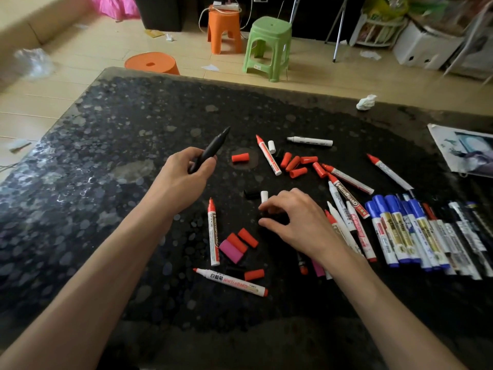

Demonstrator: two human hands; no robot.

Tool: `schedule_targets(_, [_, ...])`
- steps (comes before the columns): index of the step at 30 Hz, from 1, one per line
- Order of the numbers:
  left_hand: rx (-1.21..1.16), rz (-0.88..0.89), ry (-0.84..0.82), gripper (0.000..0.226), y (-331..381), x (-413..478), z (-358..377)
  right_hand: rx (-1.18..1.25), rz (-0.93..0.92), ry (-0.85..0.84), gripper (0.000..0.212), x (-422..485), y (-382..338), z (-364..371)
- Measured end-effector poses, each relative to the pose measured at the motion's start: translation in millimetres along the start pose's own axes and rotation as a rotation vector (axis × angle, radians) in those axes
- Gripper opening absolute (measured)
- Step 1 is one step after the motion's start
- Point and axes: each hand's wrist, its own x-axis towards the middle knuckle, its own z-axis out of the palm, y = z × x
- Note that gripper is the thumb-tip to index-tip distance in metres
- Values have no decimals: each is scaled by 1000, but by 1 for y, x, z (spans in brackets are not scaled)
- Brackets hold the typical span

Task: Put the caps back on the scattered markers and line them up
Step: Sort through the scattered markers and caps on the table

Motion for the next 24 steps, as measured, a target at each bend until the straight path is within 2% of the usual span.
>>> schedule_targets(2, [8, 0, 7, 18, 1, 0, 0, 99, -13, 21, 17, 3, -11, -2])
schedule_targets(3, [10, 1, 9, 18, 1, 0, 0, 168, -29, -22, 14, 2, -19, -4])
schedule_targets(5, [3, 0, 2, 19, 2, -1, 0, 256, -86, -210, 15, -3, -36, -6])
schedule_targets(7, [1, 0, -8, 19, 3, -2, 0, 215, -158, -368, 19, -12, -48, -3])
schedule_targets(9, [1, 1, -9, 18, 3, -2, 0, 164, -184, -408, 26, -20, -52, 3])
schedule_targets(12, [1, 3, -13, 17, 3, -2, 0, 129, -185, -397, 31, -26, -51, 6])
schedule_targets(20, [16, 15, -13, 17, -1, 2, 0, 54, -197, -321, 27, -29, -47, 10])
schedule_targets(24, [19, 47, -66, 20, 0, 0, -2, 333, -79, -127, 19, -35, -39, 3])
